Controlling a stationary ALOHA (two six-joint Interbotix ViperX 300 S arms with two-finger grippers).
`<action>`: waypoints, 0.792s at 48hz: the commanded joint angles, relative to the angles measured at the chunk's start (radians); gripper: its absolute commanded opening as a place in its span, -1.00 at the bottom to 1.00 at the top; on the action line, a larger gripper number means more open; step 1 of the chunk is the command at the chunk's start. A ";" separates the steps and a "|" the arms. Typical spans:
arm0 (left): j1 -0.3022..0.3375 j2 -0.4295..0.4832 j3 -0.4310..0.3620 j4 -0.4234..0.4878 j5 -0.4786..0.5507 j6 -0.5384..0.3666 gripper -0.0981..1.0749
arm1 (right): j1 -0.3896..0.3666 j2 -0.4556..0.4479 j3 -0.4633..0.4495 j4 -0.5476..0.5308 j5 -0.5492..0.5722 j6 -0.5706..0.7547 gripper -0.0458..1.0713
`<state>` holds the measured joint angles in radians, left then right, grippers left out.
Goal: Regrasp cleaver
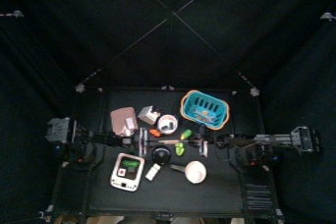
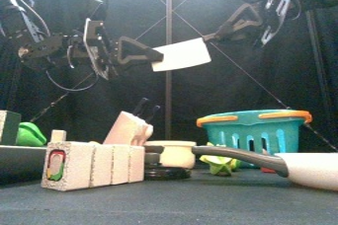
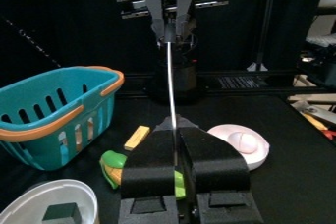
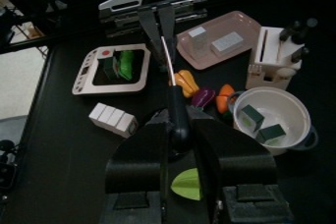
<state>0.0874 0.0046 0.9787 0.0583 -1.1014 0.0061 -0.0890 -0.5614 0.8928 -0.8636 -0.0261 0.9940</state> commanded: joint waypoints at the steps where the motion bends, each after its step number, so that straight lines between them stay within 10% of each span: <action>1: 0.002 -0.008 -0.020 0.002 -0.011 0.003 -0.37 | -0.002 -0.015 -0.005 0.006 -0.005 0.006 0.09; 20: 0.008 -0.009 -0.005 -0.002 -0.011 0.003 -0.37 | 0.006 -0.054 -0.028 0.327 0.215 0.009 0.95; 38: 0.008 0.000 0.000 -0.003 -0.003 0.003 -0.37 | 0.011 -0.029 -0.245 0.522 0.723 -0.057 0.95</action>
<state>0.0920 0.0077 0.9863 0.0537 -1.1014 0.0077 -0.0798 -0.5875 0.7210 -0.3513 0.5983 0.9741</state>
